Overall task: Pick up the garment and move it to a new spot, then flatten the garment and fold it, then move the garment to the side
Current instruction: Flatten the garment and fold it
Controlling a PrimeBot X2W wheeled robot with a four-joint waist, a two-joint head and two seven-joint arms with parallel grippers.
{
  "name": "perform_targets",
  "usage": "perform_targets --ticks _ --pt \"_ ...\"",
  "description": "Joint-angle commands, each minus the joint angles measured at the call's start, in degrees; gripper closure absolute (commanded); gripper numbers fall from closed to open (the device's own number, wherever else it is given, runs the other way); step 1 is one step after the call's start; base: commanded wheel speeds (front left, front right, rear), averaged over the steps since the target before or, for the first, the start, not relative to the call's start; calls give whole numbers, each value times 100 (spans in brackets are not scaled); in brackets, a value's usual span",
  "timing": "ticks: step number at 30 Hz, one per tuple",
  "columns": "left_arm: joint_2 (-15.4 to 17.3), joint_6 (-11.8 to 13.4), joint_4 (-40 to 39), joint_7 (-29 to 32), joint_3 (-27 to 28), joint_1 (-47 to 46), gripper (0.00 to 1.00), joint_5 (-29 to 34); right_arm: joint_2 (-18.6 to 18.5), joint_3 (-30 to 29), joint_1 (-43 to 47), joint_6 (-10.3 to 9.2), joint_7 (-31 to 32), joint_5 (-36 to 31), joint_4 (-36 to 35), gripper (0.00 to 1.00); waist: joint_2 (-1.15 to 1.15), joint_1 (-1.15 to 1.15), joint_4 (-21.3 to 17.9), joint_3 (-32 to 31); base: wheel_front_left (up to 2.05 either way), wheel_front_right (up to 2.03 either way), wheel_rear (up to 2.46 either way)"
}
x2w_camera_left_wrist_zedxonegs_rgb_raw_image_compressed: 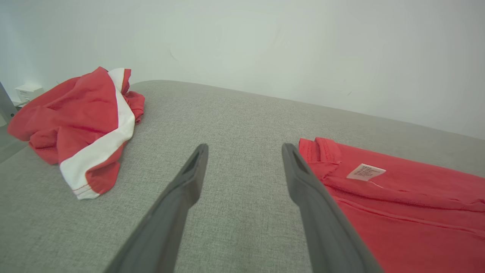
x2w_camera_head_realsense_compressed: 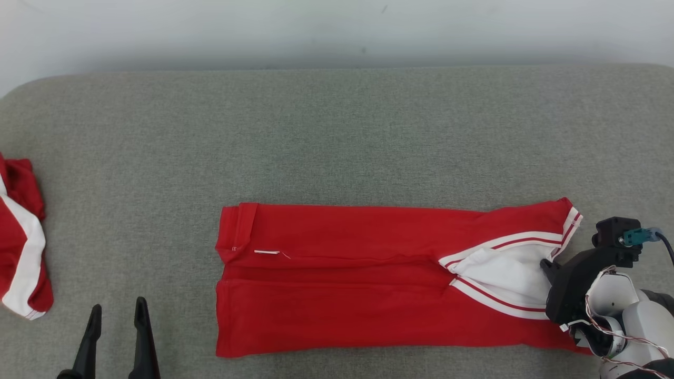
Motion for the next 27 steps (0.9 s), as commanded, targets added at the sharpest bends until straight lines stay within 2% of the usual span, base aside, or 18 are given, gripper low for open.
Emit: perform_targets --ticks 1,11,16,19,27 --pt "11 -9 -13 -17 40 -44 0 36 -39 14 97 -15 0 -20 183 100 0 0 -47 -17 0 0 0" --pt "-17 -1 11 -16 87 -2 0 65 -529 -501 118 -15 -356 -269 7 100 0 0 -224 -200 0 0 0" --pt "-66 -1 48 -17 67 80 0 59 -800 -886 376 -15 -203 -627 -438 100 0 0 -267 -326 0 0 0" --pt "-82 -1 56 -16 75 102 0 48 -787 -992 506 -15 -48 -730 -701 100 0 0 -271 -377 0 0 0" --pt "-125 -1 84 -16 92 134 0 30 -599 -387 818 -14 524 -438 -1854 100 0 0 -243 -464 0 0 0"
